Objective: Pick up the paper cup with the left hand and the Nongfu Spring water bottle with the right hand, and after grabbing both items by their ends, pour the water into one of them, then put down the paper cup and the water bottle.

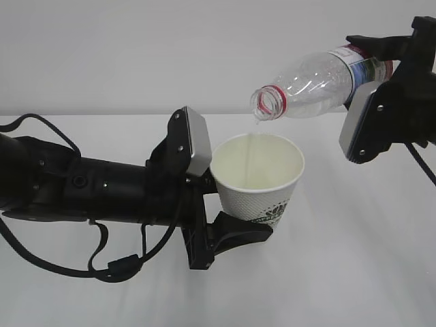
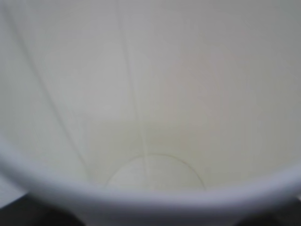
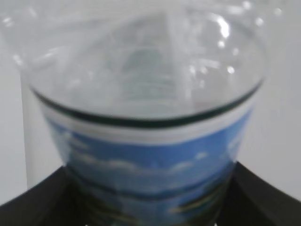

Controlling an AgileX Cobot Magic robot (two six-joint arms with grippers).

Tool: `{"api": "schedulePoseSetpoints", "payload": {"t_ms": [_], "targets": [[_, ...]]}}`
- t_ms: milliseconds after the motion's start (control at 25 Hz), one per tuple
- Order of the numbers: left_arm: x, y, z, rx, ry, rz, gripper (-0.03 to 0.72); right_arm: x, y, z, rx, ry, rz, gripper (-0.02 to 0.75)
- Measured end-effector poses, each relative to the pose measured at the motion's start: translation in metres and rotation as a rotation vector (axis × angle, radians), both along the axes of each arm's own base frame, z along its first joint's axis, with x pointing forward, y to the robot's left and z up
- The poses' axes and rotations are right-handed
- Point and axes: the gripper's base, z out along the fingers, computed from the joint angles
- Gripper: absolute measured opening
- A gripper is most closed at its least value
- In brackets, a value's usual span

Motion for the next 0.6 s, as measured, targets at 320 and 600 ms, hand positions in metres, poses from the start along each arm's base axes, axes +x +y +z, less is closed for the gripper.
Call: {"api": "schedulePoseSetpoints", "payload": {"t_ms": [320,600], "targets": [[0.0000,0.0000,0.0000,0.000,0.000,0.000,0.546,0.0000,0.0000,0.0000,0.000,0.000,0.000,0.515],[0.0004,0.0000,0.0002,-0.003,0.002,0.005,0.546,0.0000,0.0000,0.0000,0.000,0.000,0.000,0.515]]}}
